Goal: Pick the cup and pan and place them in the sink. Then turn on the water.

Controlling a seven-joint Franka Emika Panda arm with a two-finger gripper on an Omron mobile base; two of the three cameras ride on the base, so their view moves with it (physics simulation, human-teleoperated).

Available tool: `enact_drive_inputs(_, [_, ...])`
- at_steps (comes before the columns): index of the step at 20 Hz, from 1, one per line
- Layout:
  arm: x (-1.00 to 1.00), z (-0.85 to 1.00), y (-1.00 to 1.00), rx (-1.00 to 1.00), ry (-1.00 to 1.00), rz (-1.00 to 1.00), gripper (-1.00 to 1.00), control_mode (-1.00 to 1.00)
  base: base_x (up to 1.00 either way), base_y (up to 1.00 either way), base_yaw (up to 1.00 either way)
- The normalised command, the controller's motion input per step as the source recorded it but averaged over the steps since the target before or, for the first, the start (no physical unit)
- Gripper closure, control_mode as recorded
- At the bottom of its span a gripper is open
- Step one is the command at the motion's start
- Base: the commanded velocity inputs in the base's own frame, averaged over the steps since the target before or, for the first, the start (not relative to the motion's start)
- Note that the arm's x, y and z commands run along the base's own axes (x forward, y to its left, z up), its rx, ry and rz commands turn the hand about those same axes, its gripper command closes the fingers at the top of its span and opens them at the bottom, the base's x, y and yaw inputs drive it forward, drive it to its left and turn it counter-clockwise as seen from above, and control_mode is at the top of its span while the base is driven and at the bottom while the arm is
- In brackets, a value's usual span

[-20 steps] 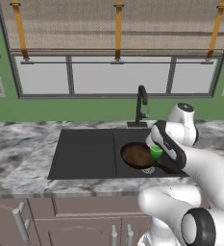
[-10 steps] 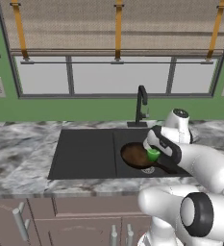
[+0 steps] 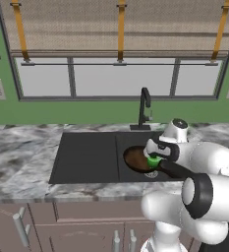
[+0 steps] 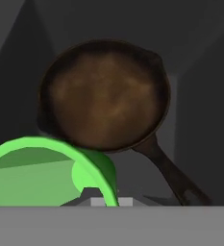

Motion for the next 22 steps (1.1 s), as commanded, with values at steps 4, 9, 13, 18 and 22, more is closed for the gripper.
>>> enact_drive_inputs(4, [0.24, -0.23, 0.0, 0.0, -0.01, 0.0, 1.0, -1.0, 0.0, 0.0, 0.0])
enact_drive_inputs(9, [0.23, -0.04, 0.0, 0.0, -0.03, 0.0, 1.0, -1.0, 0.0, 0.0, 0.0])
enact_drive_inputs(13, [0.22, 0.0, 0.0, 0.0, 0.0, 0.0, 1.0, -1.0, 0.0, 0.0, 0.0])
enact_drive_inputs(18, [0.11, -0.17, 0.0, 0.0, 0.0, -0.02, 1.0, -1.0, 0.0, 0.0, 0.0])
enact_drive_inputs(22, [0.27, -0.29, 0.0, 0.0, -0.01, -0.03, 1.0, -1.0, 0.0, 0.0, 0.0])
